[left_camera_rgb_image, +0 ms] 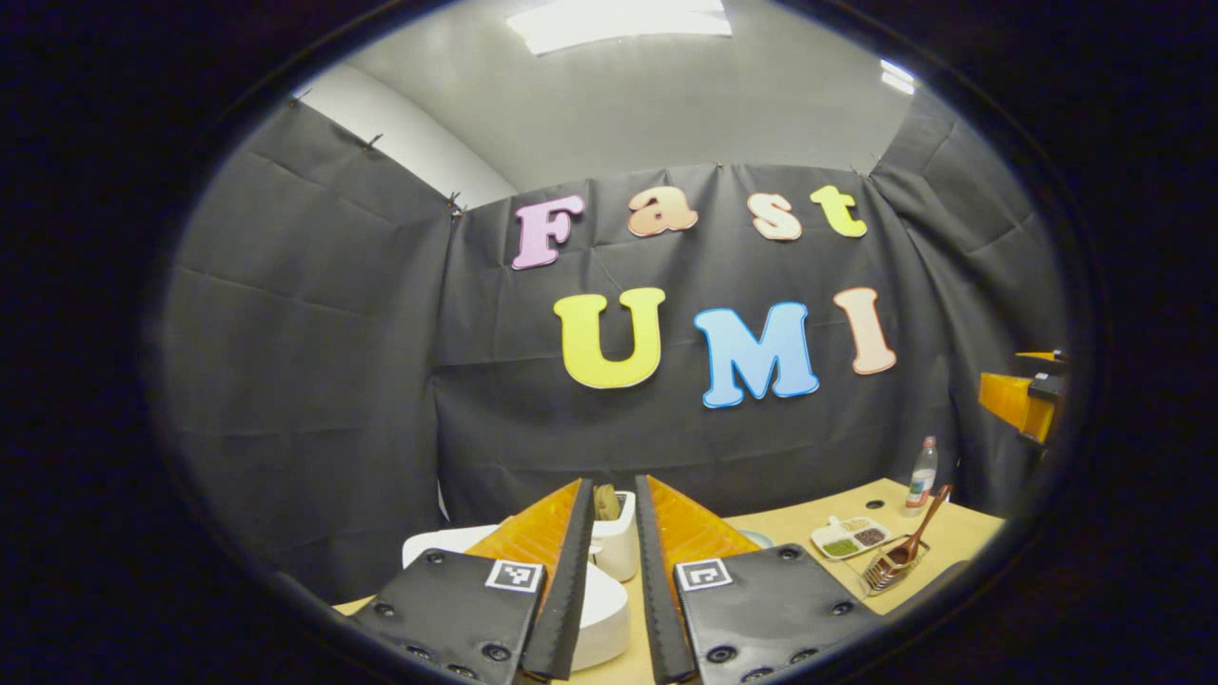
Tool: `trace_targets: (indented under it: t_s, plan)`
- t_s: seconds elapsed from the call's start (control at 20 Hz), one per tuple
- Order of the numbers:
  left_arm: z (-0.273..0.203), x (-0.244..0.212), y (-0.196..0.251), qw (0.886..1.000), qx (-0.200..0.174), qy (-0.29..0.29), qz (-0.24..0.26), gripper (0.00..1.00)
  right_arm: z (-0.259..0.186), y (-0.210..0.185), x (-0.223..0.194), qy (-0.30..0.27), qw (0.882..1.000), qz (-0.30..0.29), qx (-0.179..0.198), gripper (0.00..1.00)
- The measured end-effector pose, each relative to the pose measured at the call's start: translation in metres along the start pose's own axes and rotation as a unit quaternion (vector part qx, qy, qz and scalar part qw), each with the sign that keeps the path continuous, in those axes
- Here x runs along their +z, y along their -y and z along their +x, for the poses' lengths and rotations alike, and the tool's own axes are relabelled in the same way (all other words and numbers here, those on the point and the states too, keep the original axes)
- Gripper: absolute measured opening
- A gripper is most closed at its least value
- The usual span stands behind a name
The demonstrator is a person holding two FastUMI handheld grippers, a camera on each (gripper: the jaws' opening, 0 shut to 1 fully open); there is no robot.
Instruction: Close the left gripper, press the button to open the rice cooker; take a wooden spoon from the chopstick holder with the right hand, scoop a spoonful of rice and pour it into the rice cooker, then put the wooden spoon back into the chopstick holder.
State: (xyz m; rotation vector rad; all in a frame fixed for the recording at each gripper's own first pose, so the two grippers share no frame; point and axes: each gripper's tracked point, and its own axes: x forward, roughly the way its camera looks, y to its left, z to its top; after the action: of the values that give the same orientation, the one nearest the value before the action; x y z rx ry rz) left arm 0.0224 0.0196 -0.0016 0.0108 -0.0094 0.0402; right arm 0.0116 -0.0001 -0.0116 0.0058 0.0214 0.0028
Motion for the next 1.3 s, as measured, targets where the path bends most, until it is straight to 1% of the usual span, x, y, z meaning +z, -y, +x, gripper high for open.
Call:
trace_targets:
  t_s: [0.1,0.15,0.2,0.25,0.5,0.55,0.65,0.85,1.1,1.15,1.25,1.3]
  plan:
    - [0.002,-0.008,-0.008,1.0,0.008,-0.012,-0.003,0.19,0.0,-0.001,-0.001,-0.001,1.0,-0.001,0.0,0.99]
    - [0.0,-0.013,-0.016,1.0,0.023,-0.017,-0.001,0.11,0.0,-0.002,-0.001,0.0,1.0,-0.002,0.0,0.99]
    - [0.004,-0.016,-0.025,0.999,0.032,-0.02,0.001,0.12,-0.001,-0.002,-0.001,-0.001,1.0,-0.001,0.0,0.99]
    - [0.006,-0.019,-0.027,0.999,0.032,-0.026,0.002,0.08,-0.002,-0.002,-0.002,-0.002,1.0,-0.001,-0.001,0.99]
    - [0.031,-0.038,-0.049,0.997,0.056,-0.044,0.002,0.08,-0.001,0.001,-0.008,-0.011,1.0,-0.006,-0.003,0.99]
    - [0.036,-0.042,-0.055,0.997,0.061,-0.048,0.005,0.11,-0.001,0.001,-0.007,-0.011,1.0,-0.008,-0.003,0.99]
    - [0.043,-0.056,-0.065,0.996,0.068,-0.057,0.012,0.11,0.0,0.001,-0.005,-0.009,1.0,-0.012,-0.004,0.99]
    - [0.057,-0.092,-0.084,0.992,0.086,-0.09,0.014,0.11,0.001,0.001,-0.009,-0.014,1.0,-0.018,-0.006,0.99]
    - [0.069,-0.139,-0.105,0.984,0.107,-0.14,-0.011,0.11,0.0,0.003,-0.014,-0.022,0.999,-0.022,-0.011,0.99]
    - [0.07,-0.146,-0.109,0.983,0.11,-0.147,-0.011,0.09,-0.001,0.004,-0.014,-0.023,0.999,-0.022,-0.013,0.99]
    - [0.071,-0.162,-0.112,0.981,0.114,-0.16,-0.004,0.12,-0.001,0.006,-0.017,-0.027,0.999,-0.021,-0.016,0.99]
    - [0.072,-0.17,-0.11,0.979,0.111,-0.17,-0.002,0.11,-0.001,0.007,-0.019,-0.029,0.999,-0.02,-0.017,0.99]
